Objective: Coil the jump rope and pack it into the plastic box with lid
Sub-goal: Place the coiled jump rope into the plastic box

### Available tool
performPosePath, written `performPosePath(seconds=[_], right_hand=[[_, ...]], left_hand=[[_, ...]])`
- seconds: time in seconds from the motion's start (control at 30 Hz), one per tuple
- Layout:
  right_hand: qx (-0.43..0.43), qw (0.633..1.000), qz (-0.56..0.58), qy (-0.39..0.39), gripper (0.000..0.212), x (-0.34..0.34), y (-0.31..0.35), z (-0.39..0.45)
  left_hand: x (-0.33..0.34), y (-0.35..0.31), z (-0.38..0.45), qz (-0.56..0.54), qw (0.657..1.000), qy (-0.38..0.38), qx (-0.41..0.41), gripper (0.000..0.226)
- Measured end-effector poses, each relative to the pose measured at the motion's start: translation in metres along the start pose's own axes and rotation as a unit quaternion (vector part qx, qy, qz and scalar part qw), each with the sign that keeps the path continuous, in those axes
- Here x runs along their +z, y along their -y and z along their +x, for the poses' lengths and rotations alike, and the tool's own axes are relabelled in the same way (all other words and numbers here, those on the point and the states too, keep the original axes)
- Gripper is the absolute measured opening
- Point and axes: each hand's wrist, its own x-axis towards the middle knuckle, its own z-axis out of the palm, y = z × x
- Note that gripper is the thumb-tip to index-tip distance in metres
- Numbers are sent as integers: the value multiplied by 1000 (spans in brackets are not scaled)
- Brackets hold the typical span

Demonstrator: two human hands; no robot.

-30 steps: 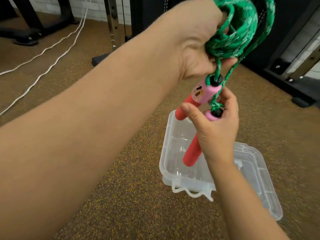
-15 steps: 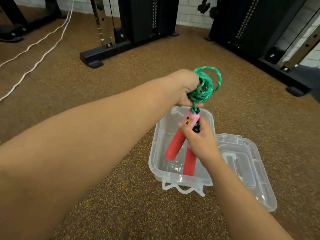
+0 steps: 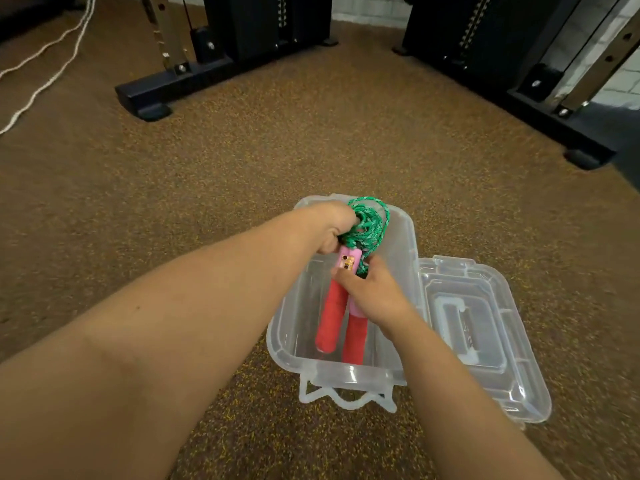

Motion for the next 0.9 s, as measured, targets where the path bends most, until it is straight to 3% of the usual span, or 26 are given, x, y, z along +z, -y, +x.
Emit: performPosePath(seconds=[0.17, 0.3, 0.4, 0.57, 0.67, 0.9], right_hand=[[35, 999, 2, -24, 33, 2, -14, 18], [52, 993, -96, -54, 64, 9, -23, 24], [47, 984, -171, -34, 90, 11, -24, 23], [9, 943, -330, 54, 82, 13, -29, 27], [-8, 930, -365, 48, 85, 12, -30, 30], [-141, 890, -427, -74, 88, 4, -17, 46]], left_hand=[[3, 29, 25, 73, 997, -10, -39, 26], [4, 39, 39, 154, 986, -62, -21, 27], [2, 37, 40, 287, 953, -93, 0, 37], [4, 45, 42, 490, 867, -87, -22, 33], [2, 49, 41, 496, 862, -105, -34, 32], [5, 58, 58, 524, 848, -76, -13, 32]])
